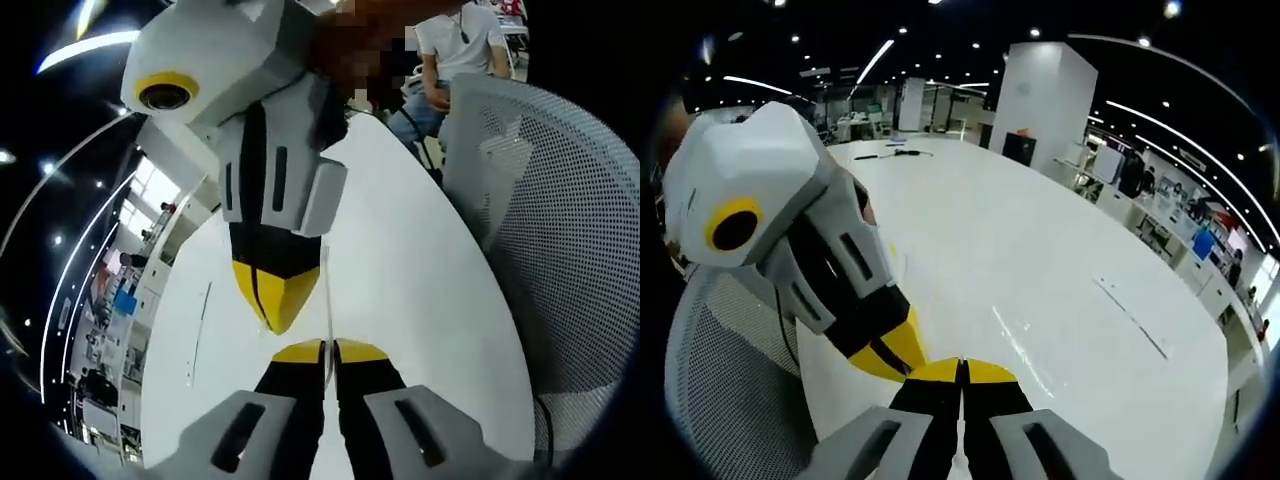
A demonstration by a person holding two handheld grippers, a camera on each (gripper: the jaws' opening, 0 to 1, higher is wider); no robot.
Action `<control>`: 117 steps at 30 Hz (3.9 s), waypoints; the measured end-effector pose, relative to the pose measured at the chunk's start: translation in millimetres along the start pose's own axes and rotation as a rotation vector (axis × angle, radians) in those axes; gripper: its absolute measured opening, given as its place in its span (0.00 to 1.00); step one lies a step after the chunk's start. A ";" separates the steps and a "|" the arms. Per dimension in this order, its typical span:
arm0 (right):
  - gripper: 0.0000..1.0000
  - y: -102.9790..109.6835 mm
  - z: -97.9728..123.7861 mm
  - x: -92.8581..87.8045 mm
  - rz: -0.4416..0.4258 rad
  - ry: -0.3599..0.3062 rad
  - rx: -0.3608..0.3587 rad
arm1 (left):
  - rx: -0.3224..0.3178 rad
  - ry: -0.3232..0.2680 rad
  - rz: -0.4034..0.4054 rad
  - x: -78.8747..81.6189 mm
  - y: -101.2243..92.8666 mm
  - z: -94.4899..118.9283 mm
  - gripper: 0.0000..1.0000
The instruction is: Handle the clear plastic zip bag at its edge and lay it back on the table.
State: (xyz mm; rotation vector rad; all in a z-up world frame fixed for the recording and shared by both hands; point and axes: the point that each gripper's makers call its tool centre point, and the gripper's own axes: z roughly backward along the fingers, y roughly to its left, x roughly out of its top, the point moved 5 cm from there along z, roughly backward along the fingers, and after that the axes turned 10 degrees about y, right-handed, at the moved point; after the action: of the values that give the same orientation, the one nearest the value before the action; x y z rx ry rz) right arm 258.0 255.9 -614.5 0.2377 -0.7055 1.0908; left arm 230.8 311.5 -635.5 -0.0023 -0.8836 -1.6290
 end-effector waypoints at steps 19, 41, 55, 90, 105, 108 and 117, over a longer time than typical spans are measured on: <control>0.00 -11.2 27.5 29.7 0.044 -0.072 -0.075 | 0.016 0.026 0.045 -11.3 -4.1 -6.2 0.03; 0.00 -3.7 21.1 23.6 0.105 -0.063 -0.105 | -0.008 0.036 0.096 -18.2 -6.5 -11.1 0.05; 0.00 4.2 2.3 5.3 0.181 0.023 -0.138 | -0.006 0.029 0.111 -15.5 2.6 -8.3 0.06; 0.00 14.3 -26.4 -19.3 0.205 0.088 -0.108 | -0.023 -0.129 0.306 -4.2 18.2 20.4 0.23; 0.00 18.6 -45.8 -37.3 0.342 0.120 -0.128 | 0.043 -0.147 0.588 -41.8 12.6 53.2 0.34; 0.00 17.6 -52.0 -39.8 0.369 0.122 -0.135 | 0.050 -0.141 0.623 -50.3 6.8 58.1 0.36; 0.00 15.0 -65.2 -46.0 0.392 0.140 -0.126 | 0.087 -0.104 0.703 -69.0 -14.2 65.0 0.41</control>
State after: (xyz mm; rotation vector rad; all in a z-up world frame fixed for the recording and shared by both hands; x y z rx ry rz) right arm 258.9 262.3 -695.4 -0.0902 -0.7077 1.4138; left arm 208.4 404.5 -628.6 -0.3068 -0.9001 -0.9392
